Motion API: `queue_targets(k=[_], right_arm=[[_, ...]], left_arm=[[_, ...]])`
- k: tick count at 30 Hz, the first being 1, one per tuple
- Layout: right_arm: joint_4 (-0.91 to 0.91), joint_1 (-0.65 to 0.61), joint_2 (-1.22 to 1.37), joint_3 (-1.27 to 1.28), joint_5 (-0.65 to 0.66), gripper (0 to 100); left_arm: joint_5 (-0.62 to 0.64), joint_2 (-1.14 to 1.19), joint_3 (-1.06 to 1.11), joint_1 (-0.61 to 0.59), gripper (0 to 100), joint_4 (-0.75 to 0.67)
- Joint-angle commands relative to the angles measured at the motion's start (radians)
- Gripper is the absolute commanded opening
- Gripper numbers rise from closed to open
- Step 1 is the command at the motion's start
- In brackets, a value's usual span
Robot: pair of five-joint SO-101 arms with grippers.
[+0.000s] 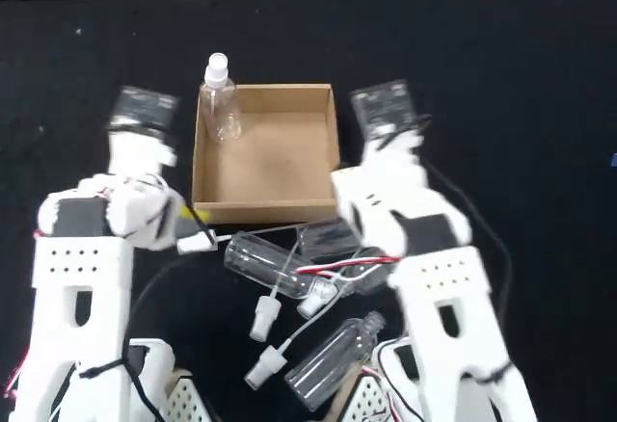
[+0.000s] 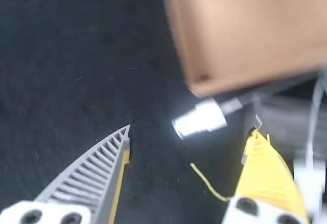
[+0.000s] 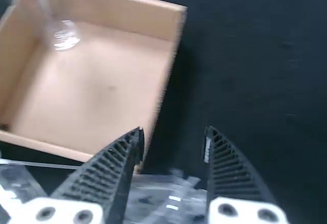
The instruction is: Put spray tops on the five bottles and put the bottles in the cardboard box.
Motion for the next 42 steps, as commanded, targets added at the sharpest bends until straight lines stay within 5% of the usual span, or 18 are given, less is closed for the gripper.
queue_targets(k=[1,8,15,42], right_arm=[[0.115,0.164,-0.051,-0.113,0.061,18.0],[0.27,0.471,-0.061,-0.035,0.258,18.0],[0.255,0.792,-0.061,0.127,0.397,18.0],[0.196,0.818,-0.061,0.374,0.399,18.0]], left_arm=[[-0.292,-0.011,-0.14,0.222,32,0.195],[-0.364,0.021,-0.13,0.61,32,0.199],[-0.362,0.143,-0.004,0.697,32,-0.055],[-0.408,0.376,0.053,0.771,32,-0.31]])
